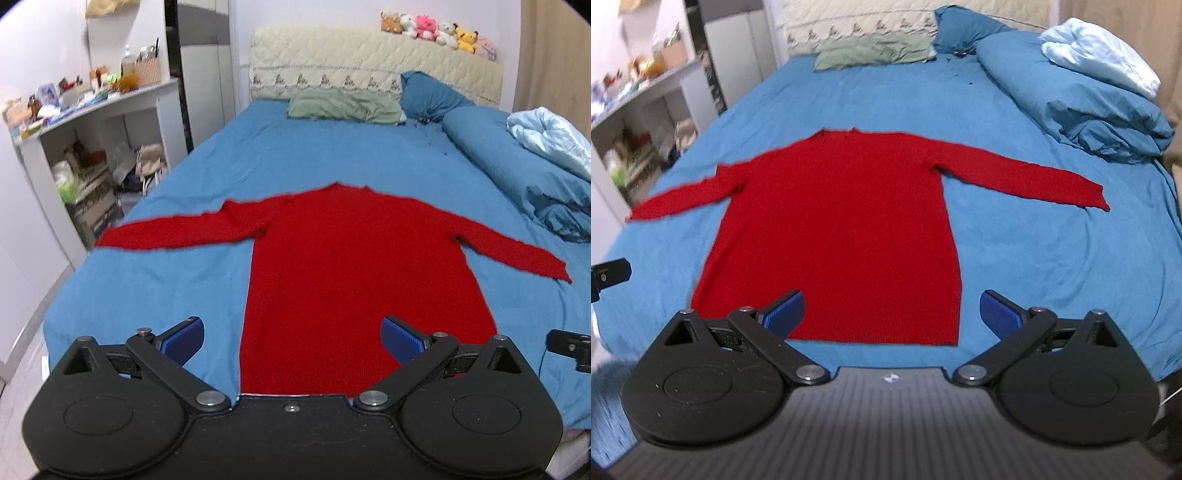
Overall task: Fold small clothes
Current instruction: 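Lower the right tool onto a red sleeve and close on it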
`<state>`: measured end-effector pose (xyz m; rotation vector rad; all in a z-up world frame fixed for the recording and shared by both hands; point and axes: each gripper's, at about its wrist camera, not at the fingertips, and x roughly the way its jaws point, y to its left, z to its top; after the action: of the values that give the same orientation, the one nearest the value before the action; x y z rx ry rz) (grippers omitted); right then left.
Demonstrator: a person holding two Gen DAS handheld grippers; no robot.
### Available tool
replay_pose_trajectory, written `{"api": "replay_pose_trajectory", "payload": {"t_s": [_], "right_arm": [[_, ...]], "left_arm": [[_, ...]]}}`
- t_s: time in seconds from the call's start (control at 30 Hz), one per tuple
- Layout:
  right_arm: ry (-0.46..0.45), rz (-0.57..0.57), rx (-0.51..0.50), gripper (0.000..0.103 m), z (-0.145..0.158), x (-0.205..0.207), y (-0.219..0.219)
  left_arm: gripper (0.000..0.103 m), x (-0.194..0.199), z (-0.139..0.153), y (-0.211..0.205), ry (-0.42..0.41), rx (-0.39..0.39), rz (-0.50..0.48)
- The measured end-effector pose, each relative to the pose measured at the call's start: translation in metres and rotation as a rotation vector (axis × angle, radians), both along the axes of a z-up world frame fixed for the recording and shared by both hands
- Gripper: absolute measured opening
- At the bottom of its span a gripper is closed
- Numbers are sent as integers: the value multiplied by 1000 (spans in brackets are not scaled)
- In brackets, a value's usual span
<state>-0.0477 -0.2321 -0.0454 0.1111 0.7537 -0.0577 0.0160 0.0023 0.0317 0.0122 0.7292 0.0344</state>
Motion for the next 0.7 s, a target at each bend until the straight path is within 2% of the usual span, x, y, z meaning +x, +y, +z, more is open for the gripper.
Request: {"api": "replay_pose_trajectory", "payload": {"t_s": [0.17,0.23,0.37,0.5,0.7], "right_arm": [[-81,-87,53,103,23,15,-38],[-101,-131,60,103,28,26,-57],[-129,-228,62,103,30,54,-97],[-129,-327,72,103,16,87,-139],[-124,-493,53,103,-32,141,-194]], "left_arm": [[103,36,26,-24,-96,4,-74],[103,57,32,-37,-130,-20,-121],[103,106,37,-66,-154,-44,-210],[103,164,26,-92,-149,-59,-277],[103,254,-21,-126,-74,-82,-365]]}}
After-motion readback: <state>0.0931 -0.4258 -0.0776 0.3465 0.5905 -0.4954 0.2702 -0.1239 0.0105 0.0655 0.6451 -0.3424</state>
